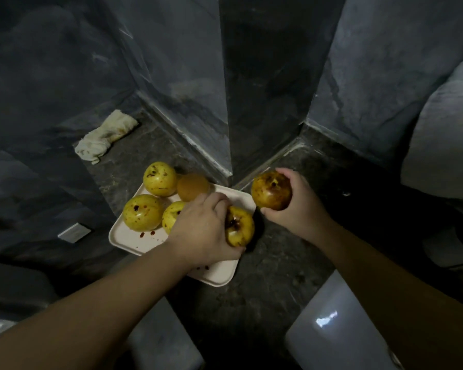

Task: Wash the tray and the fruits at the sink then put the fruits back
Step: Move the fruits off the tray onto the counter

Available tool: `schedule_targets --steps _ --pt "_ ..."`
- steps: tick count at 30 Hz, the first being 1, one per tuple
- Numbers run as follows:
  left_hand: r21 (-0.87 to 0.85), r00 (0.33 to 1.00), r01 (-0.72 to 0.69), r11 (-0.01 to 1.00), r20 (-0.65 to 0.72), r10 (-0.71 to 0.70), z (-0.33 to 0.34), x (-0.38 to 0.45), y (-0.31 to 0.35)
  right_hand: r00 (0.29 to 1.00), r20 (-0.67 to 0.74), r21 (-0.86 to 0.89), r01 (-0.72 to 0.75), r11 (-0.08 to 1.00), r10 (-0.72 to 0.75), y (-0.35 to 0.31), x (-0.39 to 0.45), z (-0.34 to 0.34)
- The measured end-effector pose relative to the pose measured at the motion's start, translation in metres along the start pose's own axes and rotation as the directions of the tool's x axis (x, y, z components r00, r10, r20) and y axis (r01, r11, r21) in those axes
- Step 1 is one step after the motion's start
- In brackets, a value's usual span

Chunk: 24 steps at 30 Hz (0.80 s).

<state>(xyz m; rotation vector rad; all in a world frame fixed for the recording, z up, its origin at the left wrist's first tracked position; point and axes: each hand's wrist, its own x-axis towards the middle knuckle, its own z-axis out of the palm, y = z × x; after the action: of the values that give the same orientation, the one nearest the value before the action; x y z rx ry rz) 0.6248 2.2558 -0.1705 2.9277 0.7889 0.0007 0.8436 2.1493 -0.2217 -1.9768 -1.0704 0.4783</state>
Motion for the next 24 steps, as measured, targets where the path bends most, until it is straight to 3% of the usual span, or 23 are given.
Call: schedule_targets --steps 4,10,16,20,24 --pt "-0.147 0.999 -0.037 0.988 -0.012 0.035 -0.007 0.047 0.026 0.982 -0.118 0.015 -0.145 0.989 0.146 0.028 -0.014 -0.031" --pt "-0.328 0.997 -0.060 0.943 0.023 0.071 0.000 0.139 0.070 0.899 -0.297 0.018 -0.333 0.943 0.323 0.067 -0.015 -0.074" --pt "-0.361 0.996 -0.055 0.931 0.041 0.075 0.014 0.214 0.097 0.842 -0.359 0.096 -0.396 0.913 0.403 0.087 0.000 -0.091" --pt "-0.322 0.996 -0.021 0.946 0.071 0.046 0.029 0.245 0.106 0.841 -0.377 0.074 -0.389 0.918 0.387 0.093 0.005 -0.090" --pt "-0.421 0.998 0.036 0.906 0.064 -0.009 0.046 0.262 0.113 0.848 -0.354 0.055 -0.402 0.914 0.394 0.098 0.016 -0.092"
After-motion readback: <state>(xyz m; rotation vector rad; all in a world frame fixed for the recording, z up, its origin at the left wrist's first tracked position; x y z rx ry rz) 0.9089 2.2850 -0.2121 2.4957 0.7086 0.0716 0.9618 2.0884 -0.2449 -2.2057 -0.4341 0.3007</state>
